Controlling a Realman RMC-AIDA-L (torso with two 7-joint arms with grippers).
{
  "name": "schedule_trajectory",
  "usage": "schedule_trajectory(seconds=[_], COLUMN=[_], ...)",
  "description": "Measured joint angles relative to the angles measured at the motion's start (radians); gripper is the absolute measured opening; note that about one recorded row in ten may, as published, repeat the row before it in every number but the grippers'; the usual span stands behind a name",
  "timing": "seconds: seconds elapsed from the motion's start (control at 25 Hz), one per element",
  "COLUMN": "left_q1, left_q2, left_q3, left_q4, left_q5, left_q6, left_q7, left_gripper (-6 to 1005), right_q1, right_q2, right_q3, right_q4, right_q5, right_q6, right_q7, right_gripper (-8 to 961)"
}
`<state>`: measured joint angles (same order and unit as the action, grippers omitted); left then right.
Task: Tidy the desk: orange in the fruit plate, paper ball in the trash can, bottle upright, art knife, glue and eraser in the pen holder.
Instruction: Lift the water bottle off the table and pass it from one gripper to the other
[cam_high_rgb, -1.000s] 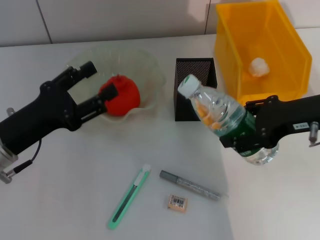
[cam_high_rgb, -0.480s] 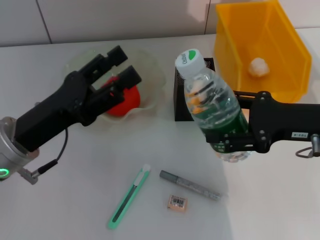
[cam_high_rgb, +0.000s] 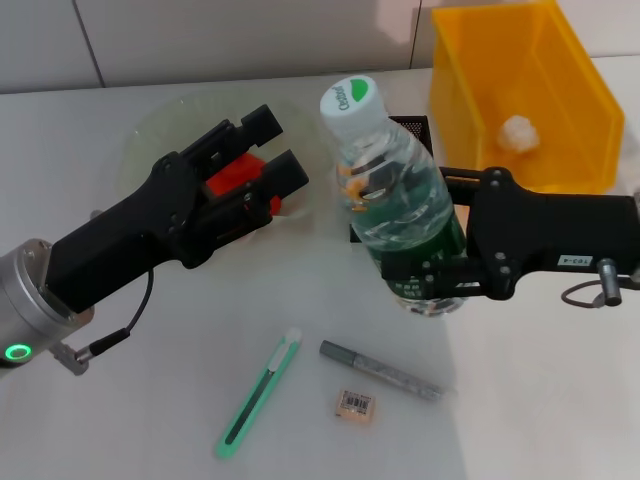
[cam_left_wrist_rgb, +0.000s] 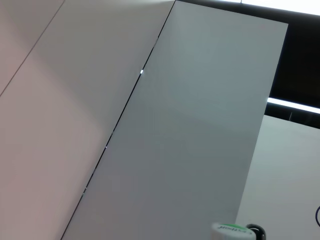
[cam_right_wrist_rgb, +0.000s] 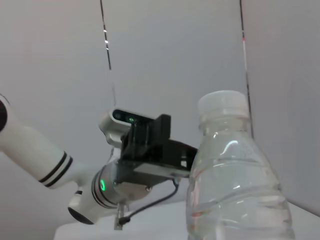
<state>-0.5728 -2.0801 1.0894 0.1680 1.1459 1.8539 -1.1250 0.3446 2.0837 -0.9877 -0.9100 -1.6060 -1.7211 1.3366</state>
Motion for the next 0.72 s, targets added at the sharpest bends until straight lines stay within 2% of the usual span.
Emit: schedule_trajectory(seconds=[0.44, 0.72], left_q1=[-0.004, -0.012], left_q2=[0.000, 0.000], left_q3=[0.029, 0.029], left_q4=[-0.015, -0.015], left_q5=[0.003, -0.001], left_q6=[0.005, 0.015], left_q7=[0.042, 0.052], left_gripper=[681, 677], right_q1=[0.092, 0.109], right_q2=[0.000, 0.001], right_q3=[-0.029, -0.067], right_q4=[0.120, 0.148], right_q5=[0.001, 0.001], right_q6=[0.003, 0.018], right_q7=[-0.012, -0.013], right_gripper=[777, 780])
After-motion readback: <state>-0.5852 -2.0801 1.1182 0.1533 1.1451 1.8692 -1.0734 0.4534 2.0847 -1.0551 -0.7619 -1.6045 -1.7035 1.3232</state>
